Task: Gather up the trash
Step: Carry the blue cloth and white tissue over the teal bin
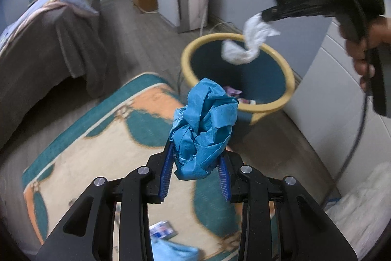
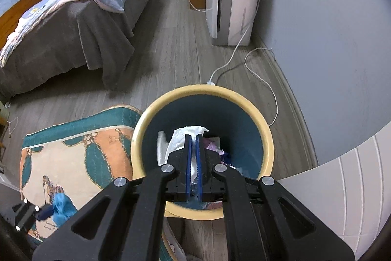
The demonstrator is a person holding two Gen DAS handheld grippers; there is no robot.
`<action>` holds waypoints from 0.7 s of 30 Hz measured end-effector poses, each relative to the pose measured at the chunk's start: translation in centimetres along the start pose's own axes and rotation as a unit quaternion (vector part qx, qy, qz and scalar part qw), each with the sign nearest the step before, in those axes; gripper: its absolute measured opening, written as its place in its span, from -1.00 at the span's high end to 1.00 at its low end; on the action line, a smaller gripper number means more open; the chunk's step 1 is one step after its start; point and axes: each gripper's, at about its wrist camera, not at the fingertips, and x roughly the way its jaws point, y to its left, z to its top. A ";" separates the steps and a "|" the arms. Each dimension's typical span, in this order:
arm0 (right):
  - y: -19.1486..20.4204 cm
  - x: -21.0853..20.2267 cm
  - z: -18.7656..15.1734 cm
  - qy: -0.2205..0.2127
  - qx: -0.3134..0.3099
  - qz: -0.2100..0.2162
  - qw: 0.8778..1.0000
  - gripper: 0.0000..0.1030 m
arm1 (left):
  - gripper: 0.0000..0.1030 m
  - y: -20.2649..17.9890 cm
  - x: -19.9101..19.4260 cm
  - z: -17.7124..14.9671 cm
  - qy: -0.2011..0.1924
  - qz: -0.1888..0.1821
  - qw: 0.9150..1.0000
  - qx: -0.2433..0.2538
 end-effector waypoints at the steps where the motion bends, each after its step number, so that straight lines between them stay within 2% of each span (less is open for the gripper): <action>1: -0.1 0.1 0.0 0.002 0.003 0.000 1.000 0.94 | 0.33 -0.8 0.2 0.5 0.000 -0.006 1.000 0.006; 4: -0.9 0.4 0.0 0.005 0.010 -0.002 1.000 0.94 | 0.33 -2.4 0.8 1.4 0.006 -0.027 1.000 0.015; 6: -1.5 0.7 0.1 0.007 0.009 -0.009 1.000 0.94 | 0.33 -3.2 1.7 1.7 0.025 -0.047 0.998 0.020; 12: -4.0 1.1 0.1 0.010 0.032 -0.013 0.999 0.94 | 0.33 -4.1 2.6 3.8 0.042 -0.064 0.996 0.036; 21: -7.1 2.7 -0.4 0.030 0.079 -0.027 0.996 0.94 | 0.32 -4.5 3.9 7.9 0.027 -0.047 0.997 0.062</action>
